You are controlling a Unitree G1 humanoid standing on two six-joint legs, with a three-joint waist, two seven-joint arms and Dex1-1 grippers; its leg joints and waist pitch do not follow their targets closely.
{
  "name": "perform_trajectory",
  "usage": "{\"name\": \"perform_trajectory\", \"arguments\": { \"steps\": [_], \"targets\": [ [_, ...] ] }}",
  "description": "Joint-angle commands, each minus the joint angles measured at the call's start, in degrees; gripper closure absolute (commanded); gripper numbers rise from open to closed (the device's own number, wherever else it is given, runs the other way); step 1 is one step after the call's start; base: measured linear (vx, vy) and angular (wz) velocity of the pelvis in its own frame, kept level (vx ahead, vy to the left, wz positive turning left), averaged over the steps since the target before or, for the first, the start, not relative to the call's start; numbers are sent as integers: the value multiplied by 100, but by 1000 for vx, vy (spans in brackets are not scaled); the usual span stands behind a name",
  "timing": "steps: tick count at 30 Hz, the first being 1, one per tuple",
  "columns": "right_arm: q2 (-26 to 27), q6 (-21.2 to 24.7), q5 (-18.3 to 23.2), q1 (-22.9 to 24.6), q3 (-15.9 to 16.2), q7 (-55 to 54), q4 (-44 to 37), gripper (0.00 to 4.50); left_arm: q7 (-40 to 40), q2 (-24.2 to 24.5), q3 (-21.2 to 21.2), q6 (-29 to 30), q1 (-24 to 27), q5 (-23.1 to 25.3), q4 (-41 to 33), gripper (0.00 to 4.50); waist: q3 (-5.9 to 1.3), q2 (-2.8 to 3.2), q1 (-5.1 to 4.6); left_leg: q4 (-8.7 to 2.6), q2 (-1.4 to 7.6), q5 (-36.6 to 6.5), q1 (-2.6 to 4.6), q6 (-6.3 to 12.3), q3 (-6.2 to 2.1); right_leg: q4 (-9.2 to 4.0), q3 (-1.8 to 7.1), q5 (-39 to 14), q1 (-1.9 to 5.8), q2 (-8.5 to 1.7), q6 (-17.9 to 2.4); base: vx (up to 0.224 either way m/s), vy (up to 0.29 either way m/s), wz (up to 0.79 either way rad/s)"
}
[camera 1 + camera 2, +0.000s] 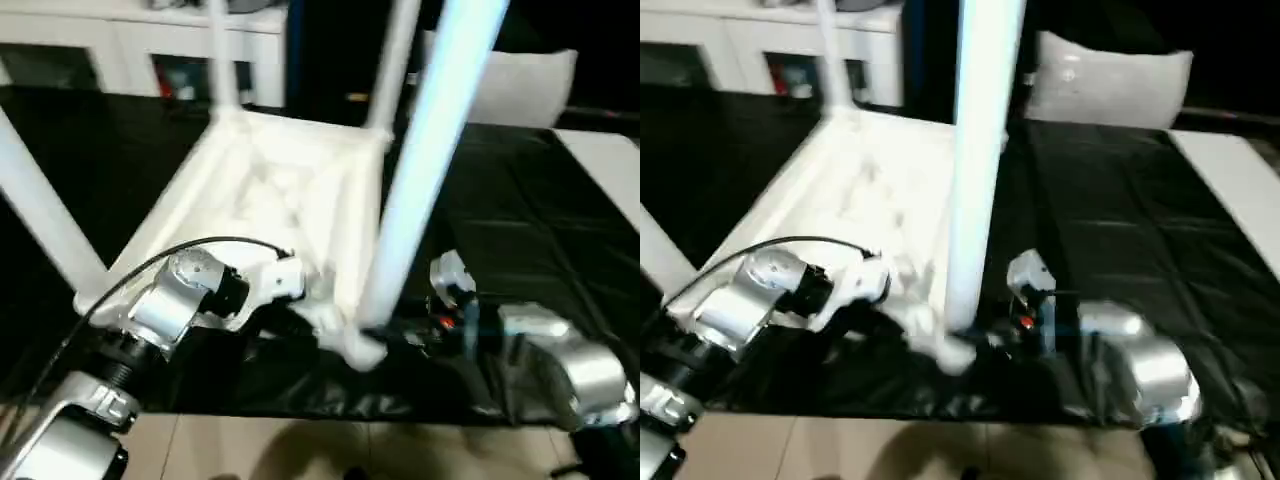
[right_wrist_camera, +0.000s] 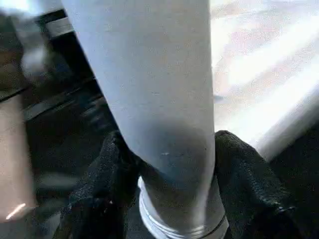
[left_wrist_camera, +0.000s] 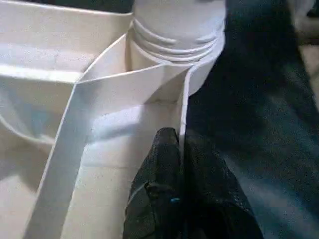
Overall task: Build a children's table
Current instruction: Rotate leg to tighten
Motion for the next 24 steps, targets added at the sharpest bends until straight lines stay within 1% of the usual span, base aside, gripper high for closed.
{"name": "perform_trajectory", "arguments": {
  "steps": [1,2,3,4,5,6,7,8,9,10,11,12,13,14,15,16,17,18,19,20,21,22,23,24],
  "targets": [
    [550,271,-7,-6,326,-621,-67,248,344,-519,-50,256,5,-218,-424,450,-255,-10,10,-378,12,-1612,-53,83,-17,-673,153,-4030,319,-340,237,0,0,0],
    [857,289,-118,-69,207,-1141,48,250,538,-648,-43,393,-8,-162,-449,450,-251,17,-104,-393,42,-1734,-68,95,-51,-707,103,-3952,322,-338,224,0,0,0],
    [1054,298,-193,-111,131,-1478,124,250,664,-729,-41,475,-16,-122,-464,450,-256,33,-133,-399,50,-1782,-73,97,-72,-719,76,-3907,334,-349,216,0,0,0],
    [1316,316,-250,-194,17,-1938,265,251,894,-867,-6,594,-46,-71,-461,450,-252,56,-193,-426,80,-1899,-99,104,-107,-722,40,-3799,373,-351,221,0,0,0],
    [1536,287,-299,-284,-90,-2339,416,251,1080,-982,15,667,-81,-19,-444,450,-239,65,-256,-436,108,-2073,-42,124,-118,-742,24,-3686,337,-366,151,0,0,0],
    [1771,271,-388,-380,-201,-2786,556,251,1332,-1113,33,757,-120,53,-437,450,-235,81,-294,-435,109,-2146,-43,114,-128,-735,14,-3654,337,-375,113,0,0,0],
    [1973,229,-441,-476,-285,-3113,700,251,1548,-1239,54,823,-161,103,-418,450,-240,71,-368,-444,111,-2209,-61,56,-153,-725,-8,-3622,360,-382,78,0,0,0],
    [2156,137,-509,-570,-331,-3369,825,251,1764,-1381,84,890,-200,132,-404,450,-243,73,-429,-458,114,-2251,-76,58,-170,-703,5,-3527,379,-384,75,0,0,0],
    [2205,83,-541,-602,-325,-3429,863,251,1841,-1433,101,908,-214,135,-395,450,-240,83,-447,-461,114,-2271,-66,82,-167,-709,21,-3483,368,-393,46,0,0,0],
    [2330,-74,-630,-685,-297,-3574,961,251,2048,-1577,151,954,-251,141,-370,450,-262,80,-483,-456,101,-2171,-74,125,-151,-686,62,-3295,372,-407,-35,0,0,0],
    [2447,-182,-720,-754,-272,-3689,1019,216,2149,-1650,137,961,-274,168,-372,450,-272,67,-506,-465,99,-2010,-97,153,-142,-644,107,-3070,366,-410,-168,0,0,0],
    [2447,-182,-720,-754,-272,-3689,1019,195,2149,-1650,137,961,-274,168,-372,450,-275,66,-513,-472,97,-1937,-110,175,-141,-628,123,-2977,370,-407,-225,0,0,0],
    [2542,-285,-784,-801,-259,-3784,1052,195,2212,-1692,120,966,-281,206,-385,450,-282,64,-515,-467,94,-1788,-122,235,-123,-600,156,-2821,375,-408,-304,0,0,0],
    [2663,-467,-850,-878,-258,-3898,1085,178,2282,-1734,111,954,-279,252,-408,450,-299,78,-510,-458,93,-1586,-120,282,-98,-576,195,-2611,369,-418,-415,0,0,0],
    [2663,-467,-850,-878,-258,-3898,1085,178,2282,-1734,111,954,-279,252,-408,450,-304,70,-508,-457,94,-1489,-119,302,-87,-555,208,-2502,364,-412,-474,0,0,0],
    [2642,-576,-902,-889,-231,-3883,1074,172,2282,-1709,108,926,-263,275,-413,450,-311,55,-479,-455,90,-1296,-132,356,-69,-513,235,-2291,376,-398,-561,0,0,0],
    [2617,-617,-927,-881,-219,-3868,1060,162,2264,-1672,96,891,-242,292,-422,450,-321,47,-457,-447,101,-1146,-130,406,-52,-466,269,-2115,369,-389,-644,0,0,0],
    [2560,-628,-932,-842,-235,-3842,1007,162,2217,-1590,88,849,-203,306,-439,450,-329,45,-447,-441,94,-1080,-134,442,-41,-451,280,-2056,375,-382,-675,0,0,0],
    [2507,-648,-906,-801,-250,-3800,961,138,2186,-1524,88,813,-174,307,-452,450,-342,47,-425,-429,91,-958,-144,489,-29,-414,303,-1963,387,-383,-729,0,0,0],
    [2444,-661,-886,-757,-261,-3751,906,134,2141,-1454,90,755,-149,300,-462,450,-344,42,-407,-421,86,-902,-151,513,-22,-403,312,-1926,387,-379,-739,0,0,0],
    [2429,-664,-886,-746,-265,-3743,892,133,2135,-1438,94,749,-143,297,-464,450,-361,35,-375,-405,78,-783,-146,561,-8,-368,337,-1835,382,-369,-770,0,0,0],
    [2383,-672,-887,-709,-279,-3719,850,125,2113,-1389,106,730,-122,289,-471,450,-386,38,-329,-390,75,-556,-168,606,2,-317,359,-1632,407,-372,-821,0,0,0],
    [2202,-686,-803,-556,-313,-3471,643,111,1987,-1198,129,555,-58,278,-468,450,-392,55,-269,-389,82,-396,-152,667,11,-293,368,-1403,402,-351,-879,0,0,0],
    [2103,-655,-739,-472,-346,-3339,508,98,1928,-1108,159,530,-26,262,-470,450,-385,41,-260,-385,80,-384,-158,709,24,-288,378,-1319,401,-340,-889,0,0,0]
  ]
}}
